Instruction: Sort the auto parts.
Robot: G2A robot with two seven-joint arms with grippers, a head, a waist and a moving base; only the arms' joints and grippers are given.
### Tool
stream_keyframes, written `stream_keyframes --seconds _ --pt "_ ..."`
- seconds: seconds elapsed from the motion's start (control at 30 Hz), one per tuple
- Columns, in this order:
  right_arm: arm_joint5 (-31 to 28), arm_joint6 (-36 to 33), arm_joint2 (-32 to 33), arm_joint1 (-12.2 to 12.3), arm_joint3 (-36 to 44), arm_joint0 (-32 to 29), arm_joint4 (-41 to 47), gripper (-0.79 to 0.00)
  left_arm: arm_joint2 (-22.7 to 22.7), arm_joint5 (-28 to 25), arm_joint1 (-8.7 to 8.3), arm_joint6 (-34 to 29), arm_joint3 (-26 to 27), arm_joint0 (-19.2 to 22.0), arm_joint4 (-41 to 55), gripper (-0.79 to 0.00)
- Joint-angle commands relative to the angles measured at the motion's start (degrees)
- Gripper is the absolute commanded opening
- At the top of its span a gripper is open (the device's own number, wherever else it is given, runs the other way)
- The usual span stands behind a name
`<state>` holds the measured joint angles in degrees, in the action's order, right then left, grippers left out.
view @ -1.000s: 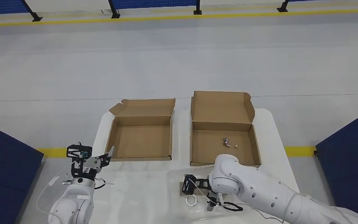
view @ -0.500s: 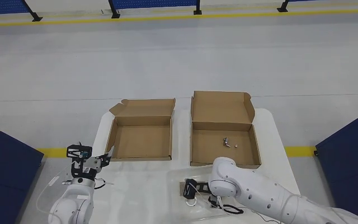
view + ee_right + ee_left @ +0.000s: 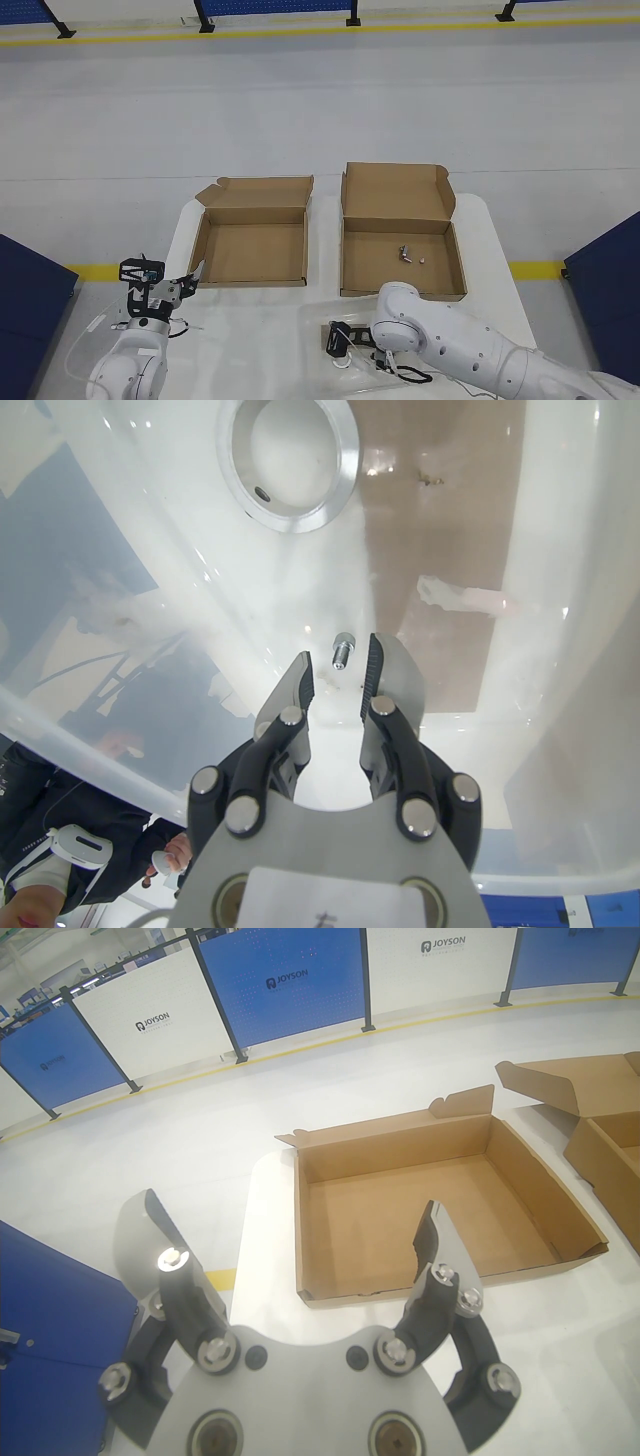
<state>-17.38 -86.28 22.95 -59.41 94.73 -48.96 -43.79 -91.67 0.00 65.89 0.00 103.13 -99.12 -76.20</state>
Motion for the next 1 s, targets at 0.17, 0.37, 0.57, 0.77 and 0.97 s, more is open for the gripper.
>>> stream_keyframes --seconds 0.17,0.37,0.57,0.77,0.97 --pt "-0.44 -0.18 -0.35 -0.39 -0.52 -0.03 -0.07 -0.751 0.0 0.0 0.0 0.0 0.0 0.0 0.0 0.0" --pt "0.05 0.01 -0.26 -0.75 -1.31 0.14 0.21 -0.785 0.0 0.0 0.0 0.0 0.0 0.0 0.0 0.0" --pt "1.22 -1.18 2.91 0.48 3.3 -0.11 1.07 -0.785 0.0 0.0 0.0 0.0 0.0 0.0 0.0 0.0" --pt "1.4 -1.73 6.0 1.92 6.93 -1.13 2.74 -0.785 0.0 0.0 0.0 0.0 0.0 0.0 0.0 0.0" --pt "1.4 -1.73 6.0 1.92 6.93 -1.13 2.74 -0.785 0.0 0.0 0.0 0.0 0.0 0.0 0.0 0.0"
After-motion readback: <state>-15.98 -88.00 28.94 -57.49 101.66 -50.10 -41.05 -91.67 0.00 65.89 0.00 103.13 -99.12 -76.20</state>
